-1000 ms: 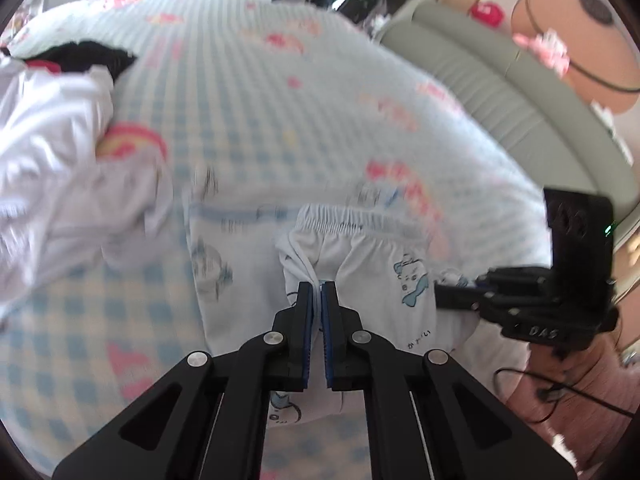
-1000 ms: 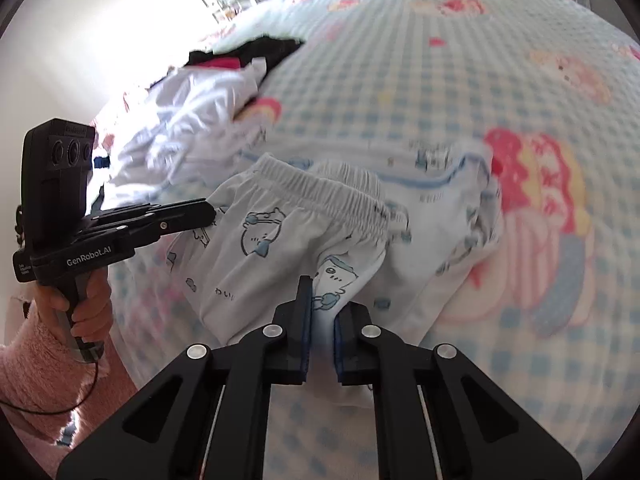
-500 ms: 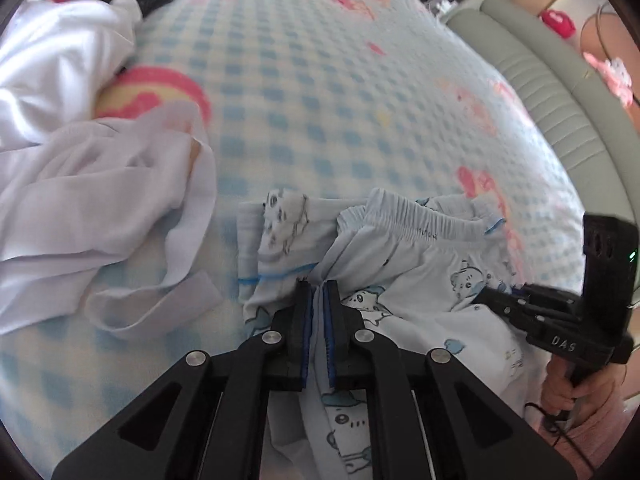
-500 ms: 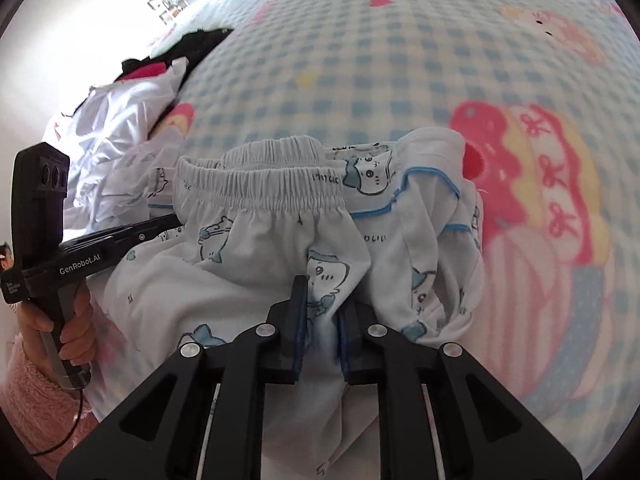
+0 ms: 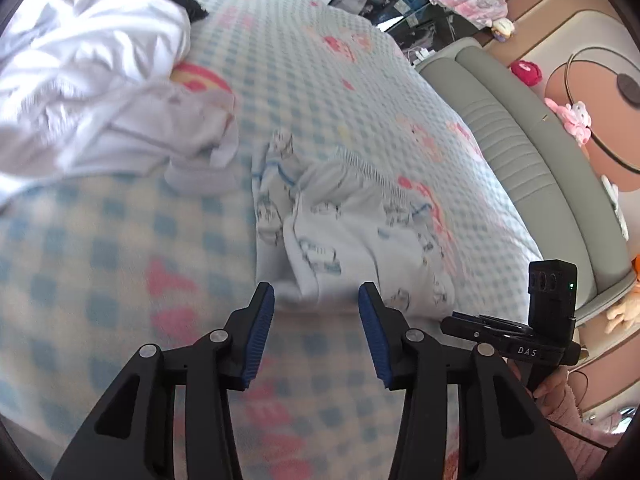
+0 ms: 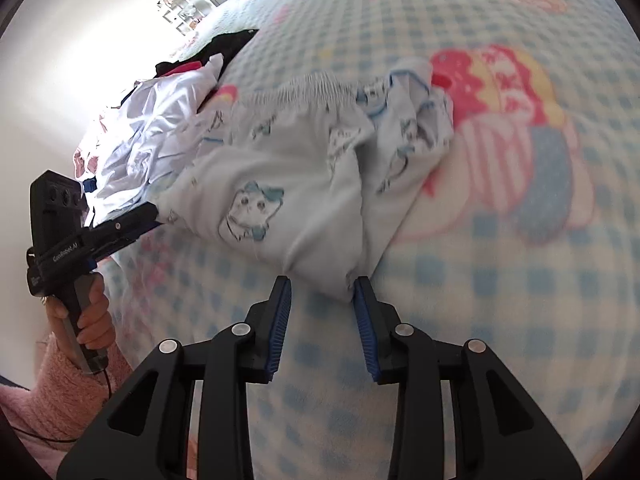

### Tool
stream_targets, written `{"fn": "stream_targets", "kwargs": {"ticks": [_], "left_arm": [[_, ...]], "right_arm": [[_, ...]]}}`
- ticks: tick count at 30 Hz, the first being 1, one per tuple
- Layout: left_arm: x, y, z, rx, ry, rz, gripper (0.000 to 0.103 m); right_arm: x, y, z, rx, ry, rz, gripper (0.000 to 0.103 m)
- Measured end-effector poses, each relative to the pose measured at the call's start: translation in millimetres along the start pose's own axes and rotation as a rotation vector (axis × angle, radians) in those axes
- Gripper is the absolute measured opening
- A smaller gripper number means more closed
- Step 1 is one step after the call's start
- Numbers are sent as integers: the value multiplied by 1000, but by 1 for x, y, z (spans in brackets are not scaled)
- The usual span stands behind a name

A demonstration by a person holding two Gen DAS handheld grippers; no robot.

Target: Fold clothes

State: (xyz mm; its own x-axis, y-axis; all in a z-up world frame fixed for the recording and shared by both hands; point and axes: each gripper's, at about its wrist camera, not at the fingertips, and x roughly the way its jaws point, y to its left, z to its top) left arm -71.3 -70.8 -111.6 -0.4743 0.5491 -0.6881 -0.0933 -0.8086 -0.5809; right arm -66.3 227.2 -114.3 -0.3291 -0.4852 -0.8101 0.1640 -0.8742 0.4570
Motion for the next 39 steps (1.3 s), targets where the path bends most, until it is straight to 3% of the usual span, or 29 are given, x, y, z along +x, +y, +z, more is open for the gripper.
{"fn": "stream_targets", "kwargs": {"ticks": [2,6,13,19,20,21,24,26,32,35,39], "left_arm": [[-1,0,-6,-13,-1,11,47],[2,13,-10,-109,-12,-44,48],[-5,5,-5,-100,-110,-104,48],[36,3,4,-84,51,-108,47],[40,3,4,-82,62,-102,44],[42,2,4,-80,64,-101,33],[35,-2,6,-74,63,-118,16],[28,-5,8,-67,61,-124,11],[2,-24,6,-10,44,-160,9],[-7,-31,-5,24,46,-109,9],[6,-19,-24,14,120,-17,9]], "right_arm": [[0,-2,-2,19,-10,4,35],[0,-6,-7,57,-30,11,37],[0,-12,-15,124,-65,24,38],[9,-4,-12,88,-72,50,40],[15,-3,-10,83,-59,39,40],[19,-2,-9,81,-49,31,38],[17,-2,-9,84,-63,42,16],[9,-1,-12,83,-87,56,13],[-27,7,-23,68,-119,88,12],[-37,16,-35,33,-95,71,12],[-18,3,-58,49,19,-25,12]]}}
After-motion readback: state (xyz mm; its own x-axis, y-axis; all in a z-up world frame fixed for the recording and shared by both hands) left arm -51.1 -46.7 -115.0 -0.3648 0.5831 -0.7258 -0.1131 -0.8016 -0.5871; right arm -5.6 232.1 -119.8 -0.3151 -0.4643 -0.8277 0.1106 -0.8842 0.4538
